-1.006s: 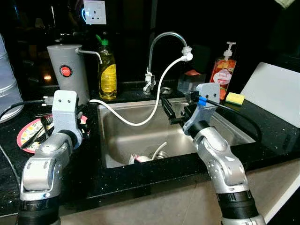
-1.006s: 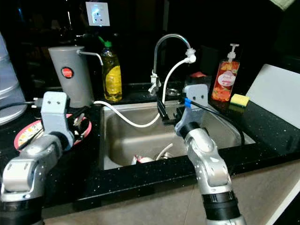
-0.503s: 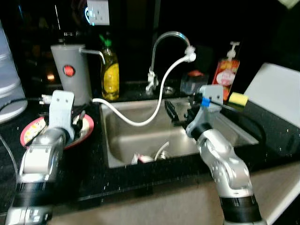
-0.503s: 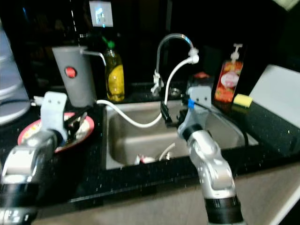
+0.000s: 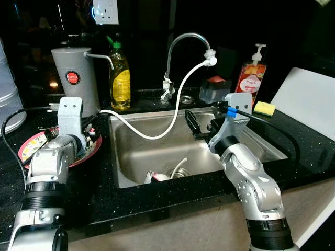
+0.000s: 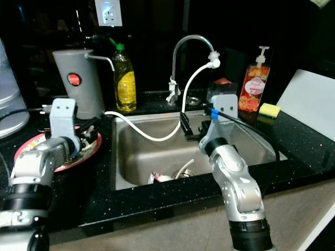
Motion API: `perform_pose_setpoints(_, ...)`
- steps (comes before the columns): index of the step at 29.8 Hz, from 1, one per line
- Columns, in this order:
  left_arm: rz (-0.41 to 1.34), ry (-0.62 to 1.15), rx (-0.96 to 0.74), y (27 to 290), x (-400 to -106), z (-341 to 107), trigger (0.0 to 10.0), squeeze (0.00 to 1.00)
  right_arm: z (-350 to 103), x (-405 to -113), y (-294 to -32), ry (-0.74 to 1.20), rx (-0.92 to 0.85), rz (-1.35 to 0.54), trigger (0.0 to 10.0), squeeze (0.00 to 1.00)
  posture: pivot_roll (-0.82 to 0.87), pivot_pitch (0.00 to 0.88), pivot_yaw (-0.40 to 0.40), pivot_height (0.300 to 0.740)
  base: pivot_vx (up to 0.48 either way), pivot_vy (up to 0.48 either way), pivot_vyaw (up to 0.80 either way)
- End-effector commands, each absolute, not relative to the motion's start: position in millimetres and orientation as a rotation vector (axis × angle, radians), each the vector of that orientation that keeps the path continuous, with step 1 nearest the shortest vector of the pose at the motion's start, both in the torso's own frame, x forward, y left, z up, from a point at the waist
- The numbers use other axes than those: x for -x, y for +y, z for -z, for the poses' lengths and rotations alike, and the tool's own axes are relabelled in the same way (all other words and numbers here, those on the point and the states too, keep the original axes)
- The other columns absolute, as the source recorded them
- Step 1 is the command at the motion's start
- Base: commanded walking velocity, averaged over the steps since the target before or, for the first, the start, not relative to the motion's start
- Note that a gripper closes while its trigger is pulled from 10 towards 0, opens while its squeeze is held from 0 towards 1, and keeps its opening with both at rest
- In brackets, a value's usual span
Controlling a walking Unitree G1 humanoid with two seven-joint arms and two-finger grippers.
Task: Kitchen organization
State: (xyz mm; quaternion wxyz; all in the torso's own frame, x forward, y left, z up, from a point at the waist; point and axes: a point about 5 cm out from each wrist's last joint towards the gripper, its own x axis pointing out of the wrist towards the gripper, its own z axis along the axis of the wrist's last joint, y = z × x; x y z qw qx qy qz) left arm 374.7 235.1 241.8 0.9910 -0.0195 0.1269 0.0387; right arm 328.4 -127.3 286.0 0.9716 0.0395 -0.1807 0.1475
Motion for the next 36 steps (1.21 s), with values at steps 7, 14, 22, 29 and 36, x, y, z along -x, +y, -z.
perform_pose_setpoints(7,-0.088,0.316,0.067,246.1,-377.0,-228.6,10.0,0.00,-286.6,-326.7,-129.3,-0.360,-0.088,-0.295,10.0,0.00,-0.03,0.029,-0.013,0.740,0.000,0.000,0.00)
perform_pose_setpoints(14,-0.085,0.344,0.102,249.9,-379.3,-220.2,0.0,0.00,-286.6,-326.7,-129.3,-0.358,-0.091,-0.293,10.0,0.00,-0.03,0.030,-0.012,0.740,0.000,0.000,0.00)
perform_pose_setpoints(22,-0.077,0.346,0.095,250.6,-380.0,-218.2,0.0,0.00,-286.7,-326.9,-129.6,-0.357,-0.090,-0.290,10.0,0.00,-0.03,0.029,-0.014,0.740,0.000,0.000,0.00)
perform_pose_setpoints(29,-0.072,0.305,0.104,250.4,-382.0,-224.1,0.2,0.00,-287.0,-327.2,-129.6,-0.357,-0.091,-0.291,10.0,0.00,-0.03,0.028,-0.015,0.740,0.000,0.000,0.00)
perform_pose_setpoints(36,-0.129,0.101,0.120,258.9,-383.9,-252.6,10.0,0.00,-287.0,-327.4,-129.8,-0.358,-0.090,-0.290,10.0,0.00,-0.03,0.028,-0.017,0.740,0.000,0.000,0.00)
